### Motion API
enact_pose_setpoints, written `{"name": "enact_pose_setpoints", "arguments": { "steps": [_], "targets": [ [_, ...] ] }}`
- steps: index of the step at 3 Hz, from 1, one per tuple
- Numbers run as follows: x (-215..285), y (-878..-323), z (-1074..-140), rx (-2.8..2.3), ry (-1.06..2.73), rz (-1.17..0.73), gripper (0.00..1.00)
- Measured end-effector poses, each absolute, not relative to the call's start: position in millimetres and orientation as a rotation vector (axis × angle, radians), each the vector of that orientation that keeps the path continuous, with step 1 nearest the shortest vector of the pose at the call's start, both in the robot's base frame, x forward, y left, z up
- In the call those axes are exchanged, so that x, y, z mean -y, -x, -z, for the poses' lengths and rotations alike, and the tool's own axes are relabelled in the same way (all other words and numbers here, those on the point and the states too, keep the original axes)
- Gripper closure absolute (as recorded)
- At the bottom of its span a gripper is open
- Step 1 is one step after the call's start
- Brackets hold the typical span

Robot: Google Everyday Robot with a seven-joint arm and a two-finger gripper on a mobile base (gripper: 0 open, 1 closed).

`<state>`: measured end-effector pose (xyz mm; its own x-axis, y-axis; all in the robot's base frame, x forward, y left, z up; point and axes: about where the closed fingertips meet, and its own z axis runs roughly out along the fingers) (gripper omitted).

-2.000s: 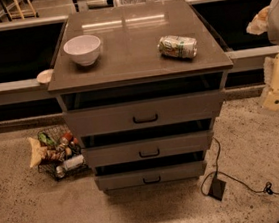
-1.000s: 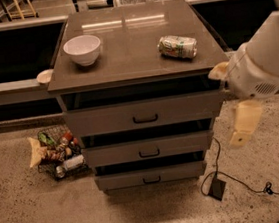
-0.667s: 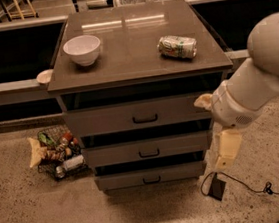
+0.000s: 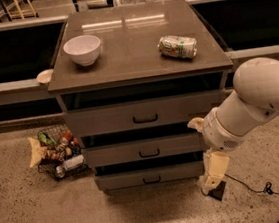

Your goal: Open bottom drawer

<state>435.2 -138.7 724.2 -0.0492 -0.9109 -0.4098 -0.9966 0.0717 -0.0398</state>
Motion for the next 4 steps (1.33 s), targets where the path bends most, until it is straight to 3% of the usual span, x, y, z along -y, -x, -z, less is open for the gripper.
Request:
{"name": "enact_pose_setpoints", "arguments": {
  "steps": [2,4],
  "targets": [
    [156,-438,-654,-2.068,1.952,-0.269,0.0],
    [161,-453,-515,-1.913,1.96,-0.398,0.0]
  ]
}}
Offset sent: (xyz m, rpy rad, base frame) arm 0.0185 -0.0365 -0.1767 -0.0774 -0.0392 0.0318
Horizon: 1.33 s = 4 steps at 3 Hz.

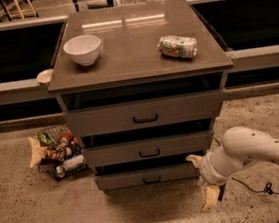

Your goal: Open bottom drawer

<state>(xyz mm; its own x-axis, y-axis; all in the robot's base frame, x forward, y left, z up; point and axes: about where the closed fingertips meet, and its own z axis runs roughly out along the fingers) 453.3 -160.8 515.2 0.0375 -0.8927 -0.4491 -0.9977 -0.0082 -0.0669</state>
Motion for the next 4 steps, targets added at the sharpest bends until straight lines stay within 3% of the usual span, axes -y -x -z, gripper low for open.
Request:
{"name": "enact_pose_setpoints", "arguments": {
  "steps": [2,4],
  "targets": [
    [135,-466,-393,-1.839,1.945,-0.632,0.0],
    [138,-489,-348,-1.824,2.013,-0.577,0.0]
  ]
}}
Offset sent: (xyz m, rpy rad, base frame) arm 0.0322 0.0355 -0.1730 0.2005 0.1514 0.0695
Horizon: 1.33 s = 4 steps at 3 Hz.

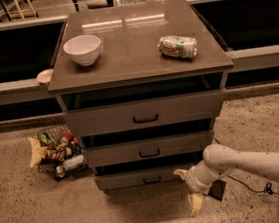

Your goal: Open bottom drawer

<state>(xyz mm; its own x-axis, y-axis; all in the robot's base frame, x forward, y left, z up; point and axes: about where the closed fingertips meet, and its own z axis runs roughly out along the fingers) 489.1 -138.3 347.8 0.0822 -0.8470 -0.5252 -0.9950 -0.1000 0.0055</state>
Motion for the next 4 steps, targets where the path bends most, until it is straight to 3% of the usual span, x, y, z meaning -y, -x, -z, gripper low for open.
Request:
{"name": "enact_pose_setpoints", "arguments": {
  "steps": [2,4],
  "targets": [
    [148,-551,-230,-1.749,2.085,-0.54,0.0],
    [163,-594,-221,-1.647,2.029,-0.388,0.0]
  ]
}}
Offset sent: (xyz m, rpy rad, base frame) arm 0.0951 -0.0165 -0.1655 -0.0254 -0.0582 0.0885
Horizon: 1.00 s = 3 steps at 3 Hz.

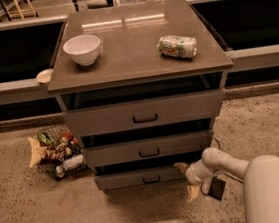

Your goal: Open bottom drawer

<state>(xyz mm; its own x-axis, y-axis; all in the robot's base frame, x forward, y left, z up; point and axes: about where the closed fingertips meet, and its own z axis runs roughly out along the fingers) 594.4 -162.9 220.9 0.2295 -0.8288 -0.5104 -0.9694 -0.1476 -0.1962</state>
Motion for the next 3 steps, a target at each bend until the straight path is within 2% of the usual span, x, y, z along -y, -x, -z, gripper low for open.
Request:
{"name": "enact_pose_setpoints", "arguments": {
  "steps": [2,3],
  "targets": [
    [152,-620,-207,-1.612,2.038,-0.292,0.0],
    [141,-631,-191,-1.598,2.031,-0.311,0.0]
  ]
}}
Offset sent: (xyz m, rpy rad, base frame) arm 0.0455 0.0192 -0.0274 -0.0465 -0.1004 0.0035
